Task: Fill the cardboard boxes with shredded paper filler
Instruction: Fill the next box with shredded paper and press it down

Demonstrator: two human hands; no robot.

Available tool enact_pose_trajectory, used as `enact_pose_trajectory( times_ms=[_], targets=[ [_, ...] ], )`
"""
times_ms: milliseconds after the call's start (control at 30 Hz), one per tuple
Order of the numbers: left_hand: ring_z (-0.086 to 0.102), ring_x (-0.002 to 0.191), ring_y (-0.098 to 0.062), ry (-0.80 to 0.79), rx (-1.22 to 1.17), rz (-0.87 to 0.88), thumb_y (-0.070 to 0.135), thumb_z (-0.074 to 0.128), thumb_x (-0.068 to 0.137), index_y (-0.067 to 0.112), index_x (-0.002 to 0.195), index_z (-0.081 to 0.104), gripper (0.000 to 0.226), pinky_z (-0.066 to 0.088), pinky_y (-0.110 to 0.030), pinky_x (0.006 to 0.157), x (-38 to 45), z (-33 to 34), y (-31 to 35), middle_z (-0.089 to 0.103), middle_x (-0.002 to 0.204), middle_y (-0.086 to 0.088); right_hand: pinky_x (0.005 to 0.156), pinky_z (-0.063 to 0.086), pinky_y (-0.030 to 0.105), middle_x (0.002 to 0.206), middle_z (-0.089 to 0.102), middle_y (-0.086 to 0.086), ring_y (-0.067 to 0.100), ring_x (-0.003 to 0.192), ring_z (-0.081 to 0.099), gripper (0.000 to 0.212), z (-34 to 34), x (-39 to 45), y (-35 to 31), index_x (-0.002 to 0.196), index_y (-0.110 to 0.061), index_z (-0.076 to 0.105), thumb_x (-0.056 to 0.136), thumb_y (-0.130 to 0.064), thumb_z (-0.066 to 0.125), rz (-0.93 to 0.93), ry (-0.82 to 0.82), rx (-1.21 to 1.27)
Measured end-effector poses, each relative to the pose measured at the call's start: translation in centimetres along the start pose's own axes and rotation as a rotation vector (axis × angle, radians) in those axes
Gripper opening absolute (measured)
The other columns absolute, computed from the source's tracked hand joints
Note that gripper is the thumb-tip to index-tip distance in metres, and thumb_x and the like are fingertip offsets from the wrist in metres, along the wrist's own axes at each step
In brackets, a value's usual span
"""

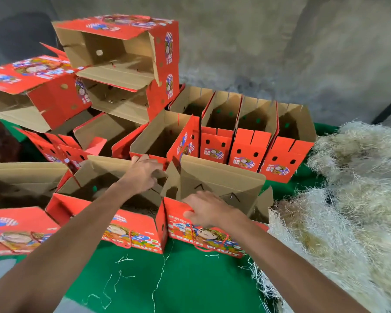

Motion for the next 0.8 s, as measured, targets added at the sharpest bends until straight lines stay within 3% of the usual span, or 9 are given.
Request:
enact_pose_trajectory(
  times_ms=[133,267,367,467,600,700,800],
  targets=[
    [0.042,0.108,-0.02,0.009,0.004,-0.033,0.008,0.066,0.081,0.03,0.098,0.063,0.028,0.027,-0.042,0.095,0.0,0.3,-0.1,0.058,0.101,0.011,0.076,0.048,0.038,0.089,0.066,0.007,0.028,0.089,0.062,0.013,-0.7,-1.4,1.0,0.089,-0.018,0.061,0.093,-0.03,0.056,0.059,-0.017,0.02],
    [0.041,0.11,-0.018,-0.058,0.069,-0.081,0.013,0.066,0.082,0.03,0.11,0.063,0.032,0.025,-0.041,0.095,0.3,0.3,0.5,0.055,0.103,0.011,0.069,0.033,0.03,0.088,0.064,0.004,0.025,0.086,0.059,0.015,-0.6,-3.4,1.8,0.086,-0.017,0.058,0.094,-0.03,0.057,0.076,-0.034,0.065],
    [0.041,0.111,-0.014,-0.078,0.007,-0.09,0.02,0.066,0.079,0.036,0.097,0.059,0.025,0.024,-0.043,0.098,0.6,0.0,1.2,0.058,0.105,0.015,0.069,0.029,0.029,0.083,0.061,0.004,0.023,0.08,0.055,0.021,-0.4,-4.7,1.8,0.078,-0.022,0.051,0.095,-0.03,0.057,0.064,-0.025,0.068],
    [0.048,0.108,-0.011,-0.068,-0.102,-0.068,0.027,0.066,0.077,0.039,0.089,0.06,0.017,0.025,-0.042,0.1,1.2,-0.3,3.0,0.061,0.101,0.021,0.071,0.034,0.033,0.088,0.062,0.008,0.03,0.089,0.059,0.018,0.2,-5.6,1.4,0.082,-0.021,0.051,0.096,-0.03,0.056,0.063,-0.05,0.056],
    [0.054,0.111,-0.011,-0.164,-0.191,-0.079,0.018,0.064,0.079,0.039,0.091,0.067,0.024,0.023,-0.041,0.109,1.4,0.0,5.3,0.065,0.106,0.02,0.07,0.038,0.034,0.082,0.053,0.004,0.029,0.08,0.053,0.016,0.7,-6.4,1.2,0.083,-0.023,0.048,0.097,-0.03,0.052,0.09,-0.061,0.074],
    [0.055,0.108,-0.018,-0.3,-0.142,-0.051,0.014,0.054,0.08,0.035,0.086,0.067,0.026,0.029,-0.044,0.109,1.2,0.3,6.8,0.062,0.094,0.02,0.071,0.038,0.036,0.082,0.051,0.004,0.026,0.078,0.049,0.014,1.0,-6.7,1.2,0.086,-0.023,0.048,0.098,-0.029,0.05,0.099,-0.065,0.074],
    [0.056,0.106,-0.014,-0.347,-0.179,-0.029,0.014,0.049,0.084,0.037,0.081,0.068,0.03,0.032,-0.045,0.11,1.2,0.2,8.0,0.063,0.092,0.024,0.071,0.04,0.035,0.082,0.053,0.003,0.026,0.078,0.051,0.013,1.0,-6.9,1.2,0.086,-0.021,0.051,0.098,-0.027,0.052,0.105,-0.065,0.08]
  ],
)
Point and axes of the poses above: each hand's wrist, its own x-axis towards the middle knuckle, its own z-axis out of the palm, y = z × x, the point moved 4 cm from there along x, towards the middle knuckle
